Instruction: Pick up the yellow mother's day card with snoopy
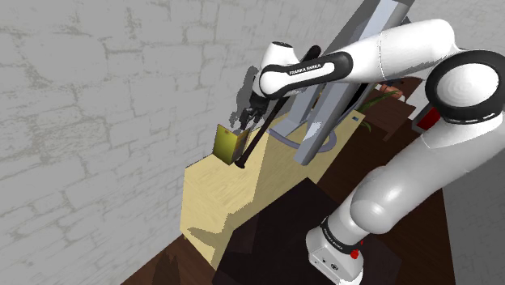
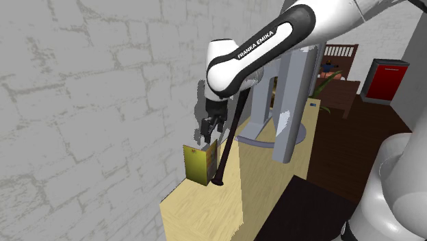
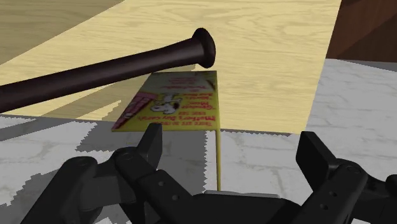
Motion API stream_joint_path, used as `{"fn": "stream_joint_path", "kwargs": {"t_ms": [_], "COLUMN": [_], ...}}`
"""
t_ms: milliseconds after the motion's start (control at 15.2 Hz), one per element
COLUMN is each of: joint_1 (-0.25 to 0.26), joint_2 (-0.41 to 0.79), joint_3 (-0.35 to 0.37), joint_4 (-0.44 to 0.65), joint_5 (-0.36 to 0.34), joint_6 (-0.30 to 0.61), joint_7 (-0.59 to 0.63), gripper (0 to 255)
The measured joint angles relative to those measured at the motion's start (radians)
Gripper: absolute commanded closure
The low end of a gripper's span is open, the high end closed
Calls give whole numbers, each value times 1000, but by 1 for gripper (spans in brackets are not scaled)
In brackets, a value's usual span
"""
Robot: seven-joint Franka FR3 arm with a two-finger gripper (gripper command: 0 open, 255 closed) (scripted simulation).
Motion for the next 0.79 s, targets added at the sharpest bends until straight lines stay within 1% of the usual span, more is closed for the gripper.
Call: {"fn": "stream_joint_path", "kwargs": {"t_ms": [462,792], "joint_1": [7,6], "joint_2": [288,358], "joint_3": [9,12], "joint_4": [166,179], "joint_5": [18,21], "joint_6": [140,198], "joint_7": [-79,-92], "gripper": [0,0]}}
